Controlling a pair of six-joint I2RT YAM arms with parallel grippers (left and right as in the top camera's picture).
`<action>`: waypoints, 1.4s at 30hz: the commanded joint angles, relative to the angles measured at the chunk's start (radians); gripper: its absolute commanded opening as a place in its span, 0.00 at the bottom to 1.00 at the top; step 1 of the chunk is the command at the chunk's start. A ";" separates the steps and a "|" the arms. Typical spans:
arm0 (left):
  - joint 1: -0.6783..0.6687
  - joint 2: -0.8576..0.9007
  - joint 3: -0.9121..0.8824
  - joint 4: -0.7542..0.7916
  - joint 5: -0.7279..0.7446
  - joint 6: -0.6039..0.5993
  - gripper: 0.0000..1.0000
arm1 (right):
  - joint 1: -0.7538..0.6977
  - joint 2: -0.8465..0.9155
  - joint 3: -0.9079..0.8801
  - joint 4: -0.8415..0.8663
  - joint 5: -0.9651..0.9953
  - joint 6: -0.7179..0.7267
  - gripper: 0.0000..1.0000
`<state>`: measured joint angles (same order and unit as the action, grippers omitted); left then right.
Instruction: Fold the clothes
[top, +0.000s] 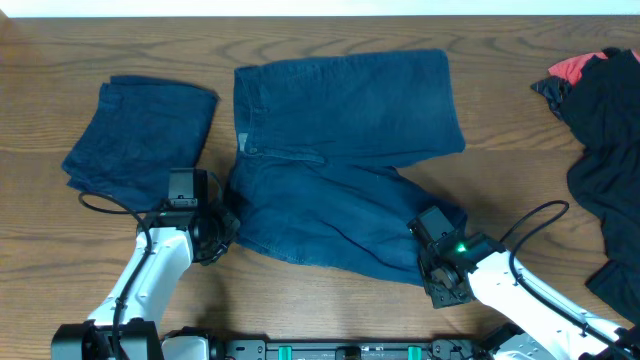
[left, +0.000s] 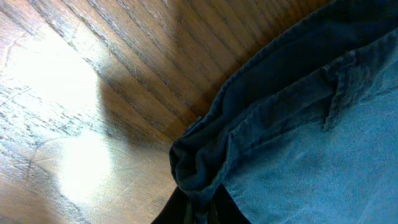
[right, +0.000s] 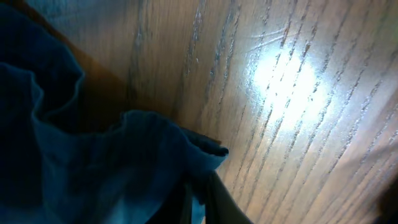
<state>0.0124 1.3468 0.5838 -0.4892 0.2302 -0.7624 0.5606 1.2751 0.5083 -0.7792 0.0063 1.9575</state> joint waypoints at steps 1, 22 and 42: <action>0.004 0.005 -0.004 0.002 0.006 0.002 0.08 | 0.008 -0.005 -0.006 0.003 0.043 0.009 0.05; 0.004 -0.059 0.010 -0.055 0.037 0.132 0.06 | -0.030 -0.034 0.170 -0.149 0.283 -0.500 0.01; 0.003 -0.682 0.160 -0.341 0.102 0.213 0.06 | -0.104 -0.159 0.621 -0.459 0.476 -0.911 0.01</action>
<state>0.0109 0.7086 0.6903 -0.8295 0.3367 -0.5709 0.4728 1.1671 1.0889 -1.2369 0.3767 1.1049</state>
